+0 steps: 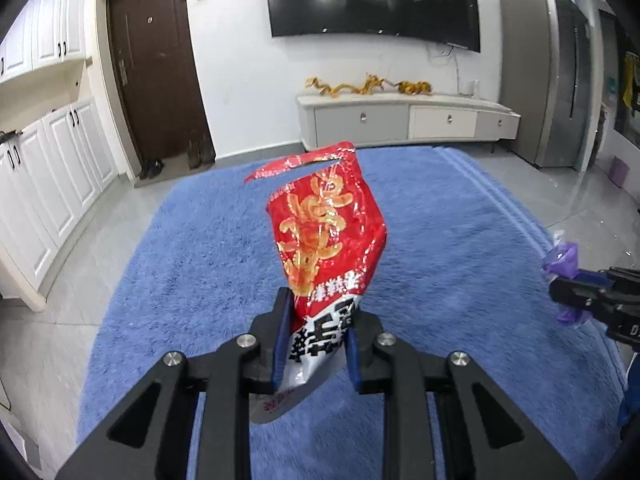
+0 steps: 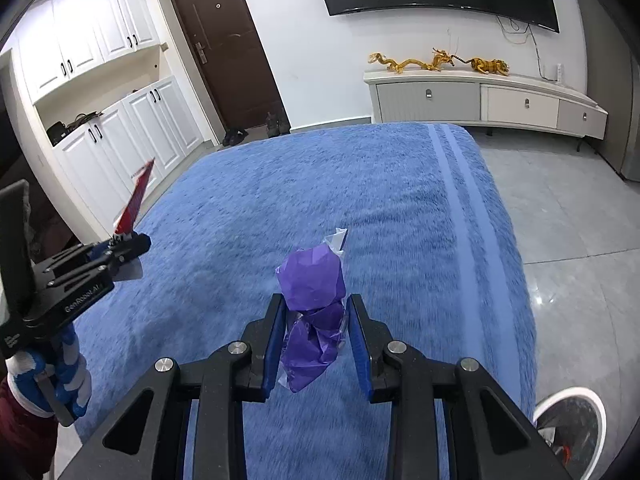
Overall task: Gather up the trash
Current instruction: 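Lift the packet and purple wrapper and carry them over the trash bin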
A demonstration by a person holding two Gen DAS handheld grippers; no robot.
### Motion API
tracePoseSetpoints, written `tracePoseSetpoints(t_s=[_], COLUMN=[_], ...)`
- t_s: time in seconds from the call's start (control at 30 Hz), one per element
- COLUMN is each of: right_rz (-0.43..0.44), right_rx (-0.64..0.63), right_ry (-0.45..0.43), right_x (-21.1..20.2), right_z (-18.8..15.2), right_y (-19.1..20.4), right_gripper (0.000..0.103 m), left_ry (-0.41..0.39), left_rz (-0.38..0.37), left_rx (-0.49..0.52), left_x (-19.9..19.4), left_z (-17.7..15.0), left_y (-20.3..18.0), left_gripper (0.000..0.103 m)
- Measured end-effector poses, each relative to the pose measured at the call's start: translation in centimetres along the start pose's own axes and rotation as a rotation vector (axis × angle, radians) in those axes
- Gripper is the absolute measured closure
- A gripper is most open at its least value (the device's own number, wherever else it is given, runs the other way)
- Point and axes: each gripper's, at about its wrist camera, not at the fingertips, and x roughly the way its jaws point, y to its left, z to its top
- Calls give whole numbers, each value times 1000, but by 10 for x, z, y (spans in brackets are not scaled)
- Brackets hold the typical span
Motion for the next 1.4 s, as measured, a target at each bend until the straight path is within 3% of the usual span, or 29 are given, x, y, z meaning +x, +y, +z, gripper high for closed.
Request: tracePoseSetpoints(t_s=[0.43,0.77,1.03,1.4], right_rz=[-34,-26,-39,-80], right_rx=[-37,-74,-61,56], right_ry=[-48,-93,-143,-207], right_x=[-49,-75,-101,-138], right_z=[-24,-38,-52,-82], right_y=[28,32,14,-43], right_gripper=[74,74,74,74], left_ry=[-99,-119,-135,-144], left_rz=[-15,-1,4,-32], left_rx=[26,36,85,201], left_x=[-72,-102,-117,-122], left_z=[-17,-25,-22,-12], left_y=[-11,-25,-49,-105], left_gripper=[81,81,81,81])
